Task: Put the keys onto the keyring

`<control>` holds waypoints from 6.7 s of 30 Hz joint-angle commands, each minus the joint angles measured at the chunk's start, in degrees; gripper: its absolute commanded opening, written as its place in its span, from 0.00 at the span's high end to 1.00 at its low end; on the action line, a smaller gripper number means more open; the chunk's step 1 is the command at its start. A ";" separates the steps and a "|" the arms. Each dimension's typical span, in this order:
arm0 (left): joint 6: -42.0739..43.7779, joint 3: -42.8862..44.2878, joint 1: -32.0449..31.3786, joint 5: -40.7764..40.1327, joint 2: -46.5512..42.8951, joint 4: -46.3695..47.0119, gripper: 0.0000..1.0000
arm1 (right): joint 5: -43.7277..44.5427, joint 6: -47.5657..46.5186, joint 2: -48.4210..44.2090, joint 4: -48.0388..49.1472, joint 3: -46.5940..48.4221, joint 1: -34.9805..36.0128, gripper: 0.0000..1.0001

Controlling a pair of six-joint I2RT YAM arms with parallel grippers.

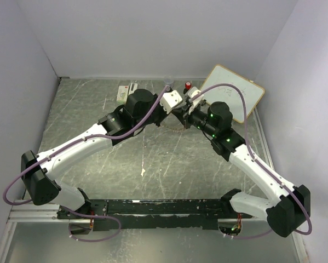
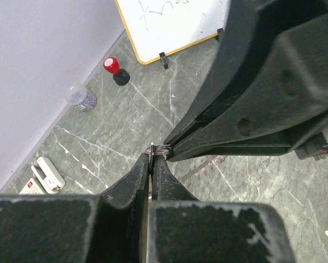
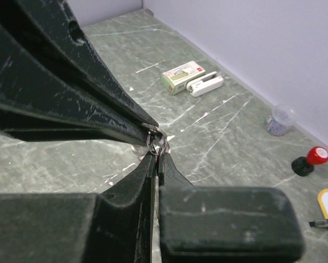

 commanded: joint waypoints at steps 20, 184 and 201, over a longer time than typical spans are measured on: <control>-2.70 1.73 1.79 6.22 6.54 -1.96 0.93 | 10.51 2.72 -18.65 39.65 -10.49 0.11 1.00; 3.88 16.51 4.06 10.03 7.28 -15.59 0.93 | 7.31 -2.22 2.15 13.74 -3.28 3.48 0.69; 2.12 11.84 4.11 15.46 7.90 -16.67 0.93 | 26.36 3.86 -12.13 66.69 -29.20 3.45 1.00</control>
